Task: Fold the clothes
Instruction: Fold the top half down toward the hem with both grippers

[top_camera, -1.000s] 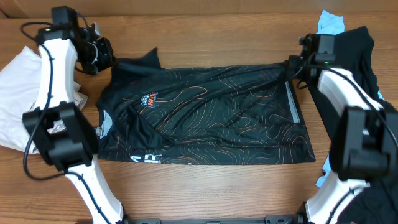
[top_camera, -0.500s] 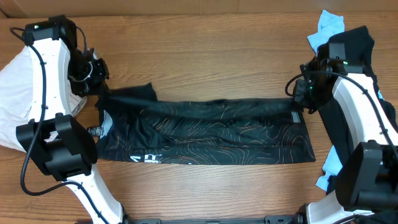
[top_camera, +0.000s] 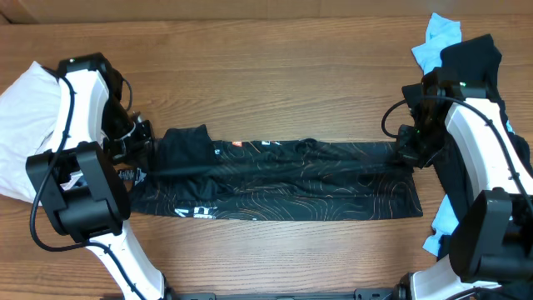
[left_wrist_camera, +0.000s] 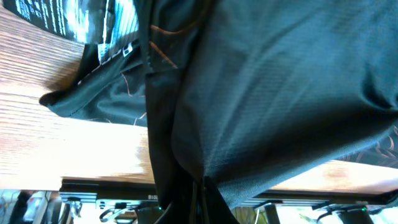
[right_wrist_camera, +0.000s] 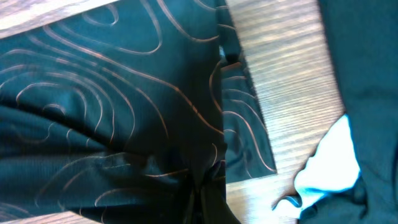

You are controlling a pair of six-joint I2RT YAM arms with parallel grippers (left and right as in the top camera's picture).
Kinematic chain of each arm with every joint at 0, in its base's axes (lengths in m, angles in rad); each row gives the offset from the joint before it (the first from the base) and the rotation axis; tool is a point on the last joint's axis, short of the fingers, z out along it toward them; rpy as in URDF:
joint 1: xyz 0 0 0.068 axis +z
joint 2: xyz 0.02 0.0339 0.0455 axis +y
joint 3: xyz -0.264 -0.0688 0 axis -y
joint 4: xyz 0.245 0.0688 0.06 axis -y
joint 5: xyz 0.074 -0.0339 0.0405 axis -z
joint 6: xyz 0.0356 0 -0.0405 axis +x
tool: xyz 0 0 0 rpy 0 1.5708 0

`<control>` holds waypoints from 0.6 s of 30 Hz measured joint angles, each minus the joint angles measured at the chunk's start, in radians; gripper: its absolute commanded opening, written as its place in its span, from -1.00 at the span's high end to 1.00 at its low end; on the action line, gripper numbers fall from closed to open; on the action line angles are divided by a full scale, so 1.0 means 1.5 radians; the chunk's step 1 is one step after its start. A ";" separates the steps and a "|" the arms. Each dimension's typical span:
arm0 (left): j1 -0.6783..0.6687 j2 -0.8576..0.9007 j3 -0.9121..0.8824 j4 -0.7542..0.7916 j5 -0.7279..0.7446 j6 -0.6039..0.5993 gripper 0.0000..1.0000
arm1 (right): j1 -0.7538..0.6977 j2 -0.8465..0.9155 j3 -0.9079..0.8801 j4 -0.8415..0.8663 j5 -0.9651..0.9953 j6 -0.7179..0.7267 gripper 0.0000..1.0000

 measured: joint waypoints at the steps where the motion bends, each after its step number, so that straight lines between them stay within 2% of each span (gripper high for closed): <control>1: 0.000 0.000 -0.015 0.007 -0.001 0.000 0.92 | 0.000 0.000 0.000 -0.003 0.008 0.011 0.92; 9: -0.005 0.000 -0.107 0.026 -0.004 0.000 0.91 | 0.000 0.000 -0.048 0.015 0.026 0.033 0.92; 18: -0.035 0.000 -0.137 0.030 -0.027 0.000 0.91 | 0.000 0.000 -0.067 0.000 0.030 0.046 0.92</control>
